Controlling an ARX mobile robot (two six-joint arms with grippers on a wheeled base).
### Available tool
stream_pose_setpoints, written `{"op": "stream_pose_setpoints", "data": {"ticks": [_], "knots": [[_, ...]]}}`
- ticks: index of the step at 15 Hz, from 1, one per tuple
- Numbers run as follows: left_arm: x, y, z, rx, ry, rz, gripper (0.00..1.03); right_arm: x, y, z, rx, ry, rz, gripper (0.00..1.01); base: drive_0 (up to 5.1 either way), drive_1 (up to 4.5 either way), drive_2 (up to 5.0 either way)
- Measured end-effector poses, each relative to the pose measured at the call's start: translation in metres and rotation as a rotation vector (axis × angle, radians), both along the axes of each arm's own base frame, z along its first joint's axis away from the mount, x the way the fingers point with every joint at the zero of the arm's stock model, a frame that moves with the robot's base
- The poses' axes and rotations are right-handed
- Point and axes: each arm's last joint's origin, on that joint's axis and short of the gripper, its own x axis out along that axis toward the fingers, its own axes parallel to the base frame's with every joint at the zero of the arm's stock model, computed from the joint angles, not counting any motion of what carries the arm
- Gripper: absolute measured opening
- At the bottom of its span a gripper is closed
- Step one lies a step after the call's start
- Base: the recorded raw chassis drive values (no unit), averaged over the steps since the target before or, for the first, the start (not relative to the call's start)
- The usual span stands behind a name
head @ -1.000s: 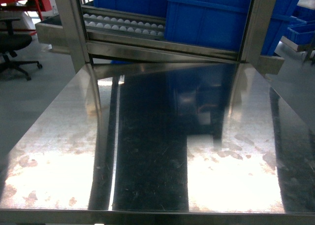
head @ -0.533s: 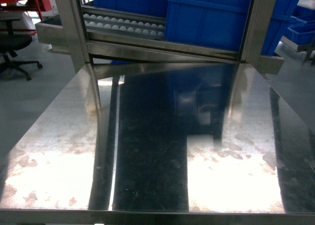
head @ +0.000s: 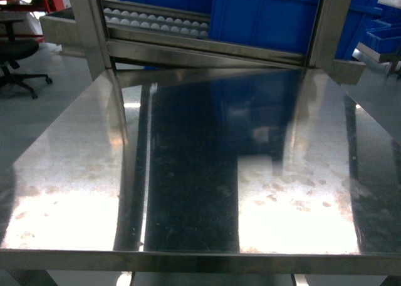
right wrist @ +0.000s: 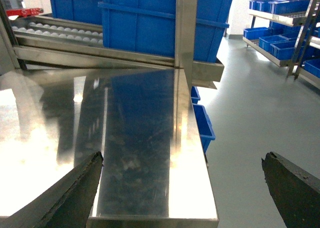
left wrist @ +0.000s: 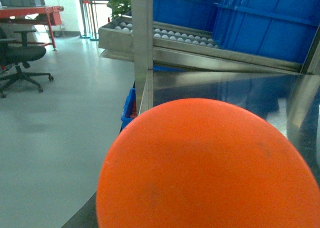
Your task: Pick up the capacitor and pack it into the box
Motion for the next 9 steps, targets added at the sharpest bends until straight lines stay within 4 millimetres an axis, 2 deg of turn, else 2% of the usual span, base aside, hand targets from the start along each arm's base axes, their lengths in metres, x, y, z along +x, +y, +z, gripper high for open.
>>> {"op": "stream_pose_setpoints", "data": {"ticks": [9], "knots": [[0.0000, 0.0000, -0.0002, 0.002, 0.002, 0.001, 0.44, 0.0000, 0.0000, 0.0000, 0.000, 0.000, 0.000, 0.98, 0.0, 0.00, 0.0]]}}
